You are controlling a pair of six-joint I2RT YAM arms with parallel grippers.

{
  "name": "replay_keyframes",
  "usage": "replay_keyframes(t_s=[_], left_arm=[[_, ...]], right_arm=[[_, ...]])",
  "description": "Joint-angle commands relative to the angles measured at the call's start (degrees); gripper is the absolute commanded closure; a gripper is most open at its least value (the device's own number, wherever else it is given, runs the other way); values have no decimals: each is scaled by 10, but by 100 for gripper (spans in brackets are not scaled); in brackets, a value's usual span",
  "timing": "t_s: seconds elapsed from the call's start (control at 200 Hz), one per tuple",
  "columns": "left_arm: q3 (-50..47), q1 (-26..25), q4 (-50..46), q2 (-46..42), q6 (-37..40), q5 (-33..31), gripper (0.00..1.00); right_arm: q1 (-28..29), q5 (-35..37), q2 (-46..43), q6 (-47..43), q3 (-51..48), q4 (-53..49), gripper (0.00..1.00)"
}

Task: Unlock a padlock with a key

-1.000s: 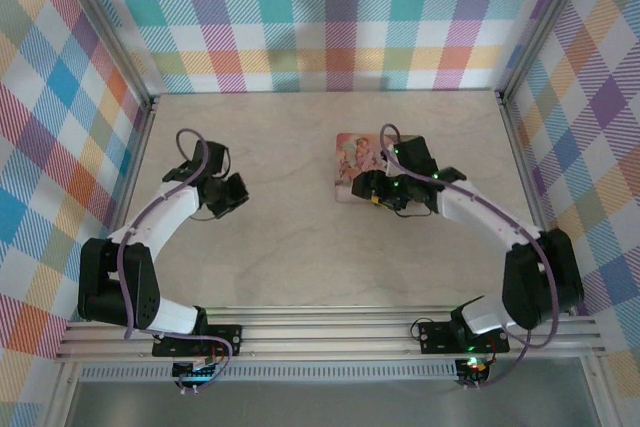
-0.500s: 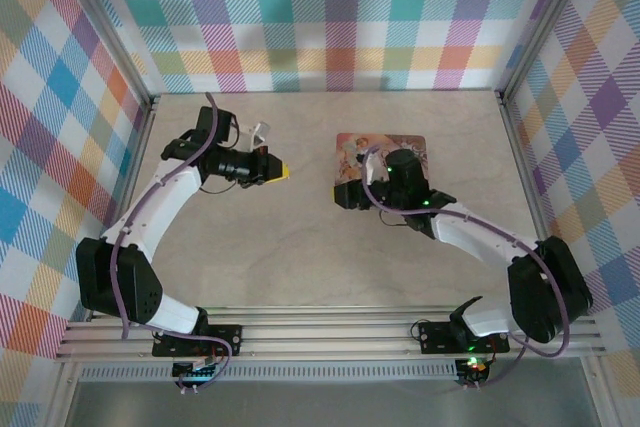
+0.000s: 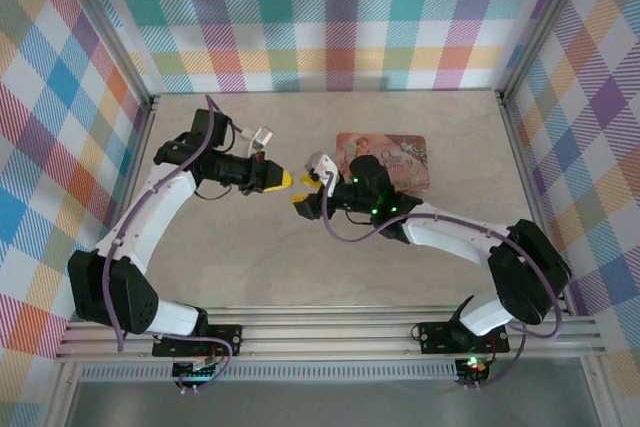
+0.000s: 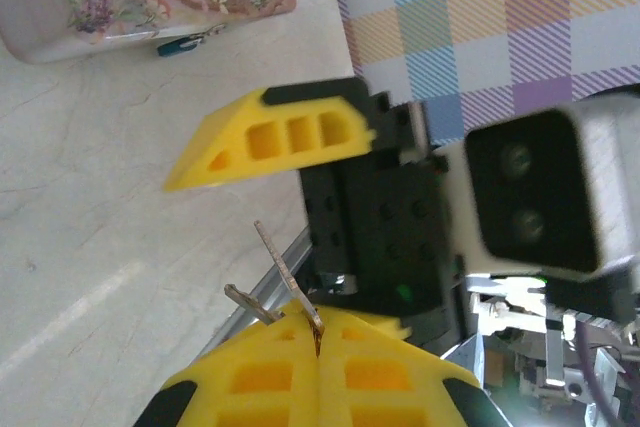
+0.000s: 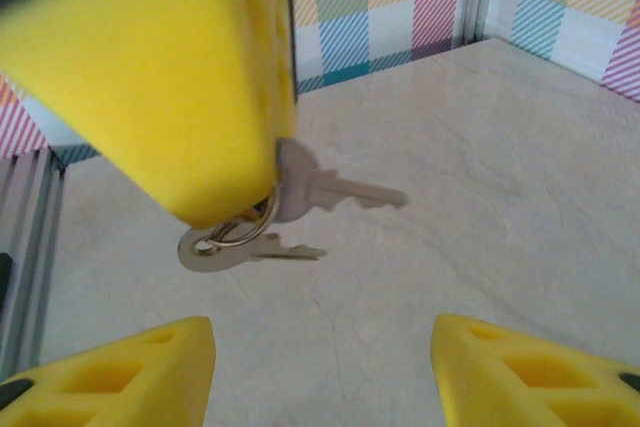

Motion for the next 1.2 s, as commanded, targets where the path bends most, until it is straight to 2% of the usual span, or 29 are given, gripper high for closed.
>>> replay_keyframes(t_s=[0.0, 0.165, 0.575, 0.71, 0.875, 0.94, 1.195], left_arm=[[-9, -5, 35, -22, -48, 13, 100], [-3, -5, 6, -33, -45, 0, 100], [-9, -5, 13, -28, -106, -30, 100], [-3, -4, 4, -20, -111, -35, 100], [0, -4, -7, -13, -116, -47, 100], [0, -4, -10, -13, -117, -53, 100], [0, -4, 9, 19, -139, -67, 100]], right_arm=[[15, 42, 17, -57, 20, 42, 41], [24, 72, 31, -65, 30, 72, 43], [41, 97, 53, -106, 40, 125, 59], [45, 103, 59, -114, 42, 128, 72], [47, 114, 49, -123, 38, 118, 95], [48, 124, 36, -116, 36, 98, 100], [49, 141, -38, -83, 27, -15, 100]])
